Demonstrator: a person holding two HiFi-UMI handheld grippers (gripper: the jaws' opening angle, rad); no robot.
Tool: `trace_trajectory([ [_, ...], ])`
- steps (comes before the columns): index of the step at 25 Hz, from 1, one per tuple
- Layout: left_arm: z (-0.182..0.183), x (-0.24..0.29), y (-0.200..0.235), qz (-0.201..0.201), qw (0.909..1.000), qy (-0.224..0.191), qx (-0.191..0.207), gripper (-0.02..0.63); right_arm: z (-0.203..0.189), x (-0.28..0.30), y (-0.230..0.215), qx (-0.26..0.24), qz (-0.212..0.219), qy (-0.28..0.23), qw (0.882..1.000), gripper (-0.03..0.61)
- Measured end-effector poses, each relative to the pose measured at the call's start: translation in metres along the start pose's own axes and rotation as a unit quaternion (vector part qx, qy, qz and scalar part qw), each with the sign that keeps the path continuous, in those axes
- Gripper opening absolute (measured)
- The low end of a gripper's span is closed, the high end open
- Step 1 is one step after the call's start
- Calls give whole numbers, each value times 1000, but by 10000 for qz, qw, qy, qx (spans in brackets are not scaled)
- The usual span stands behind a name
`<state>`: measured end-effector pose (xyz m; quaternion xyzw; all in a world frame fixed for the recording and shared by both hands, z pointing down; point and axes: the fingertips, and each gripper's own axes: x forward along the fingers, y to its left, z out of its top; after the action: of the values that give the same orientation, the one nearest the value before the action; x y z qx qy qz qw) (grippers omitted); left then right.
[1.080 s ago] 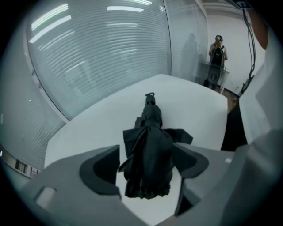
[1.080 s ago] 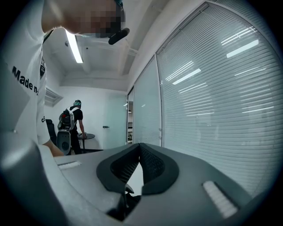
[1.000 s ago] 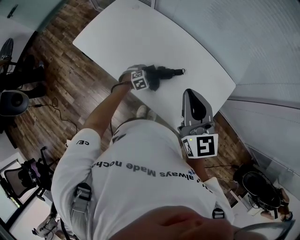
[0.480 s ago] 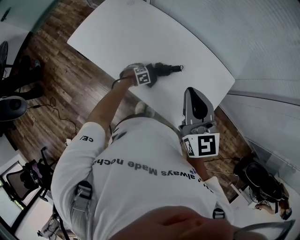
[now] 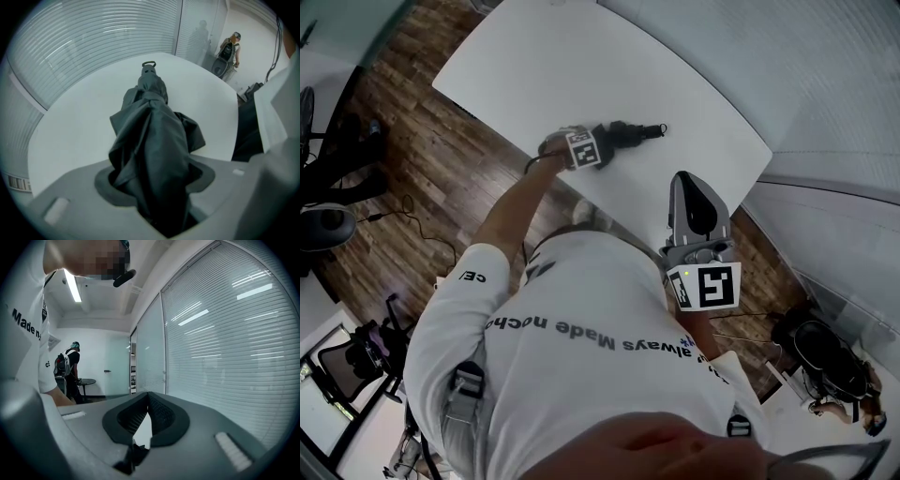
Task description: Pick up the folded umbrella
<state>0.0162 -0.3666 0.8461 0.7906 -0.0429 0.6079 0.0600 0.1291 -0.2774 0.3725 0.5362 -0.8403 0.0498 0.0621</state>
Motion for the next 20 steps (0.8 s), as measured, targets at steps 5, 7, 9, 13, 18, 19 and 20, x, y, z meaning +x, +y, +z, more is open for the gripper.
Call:
trace_trajectory([
  [5,0,-4,-6,114,9996,-170,-218,227,2,-5,0,-11,-32,-29,10000,2],
  [7,2,-6,-6,99,9992,-278,-281,221,0,-7,-3,-9,-52,-25,10000,2],
  [9,5,-13,-3,183,9980,-459,-385,218,0,-9,-6,-9,-65,-29,10000,2],
  [13,4,-32,1,295,9916,-877,-908,218,-2,-10,-8,0,-79,-55,10000,2],
  [18,18,-85,6,541,9734,-1661,-1485,219,-2,-11,-9,-3,-74,-73,9999,2],
  [19,25,-98,4,566,9688,-1861,-1538,219,-2,-13,-10,-9,-75,-77,9999,2],
  [20,31,-110,1,585,9641,-2061,-1569,221,-1,-14,-10,-15,-74,-84,9999,2],
])
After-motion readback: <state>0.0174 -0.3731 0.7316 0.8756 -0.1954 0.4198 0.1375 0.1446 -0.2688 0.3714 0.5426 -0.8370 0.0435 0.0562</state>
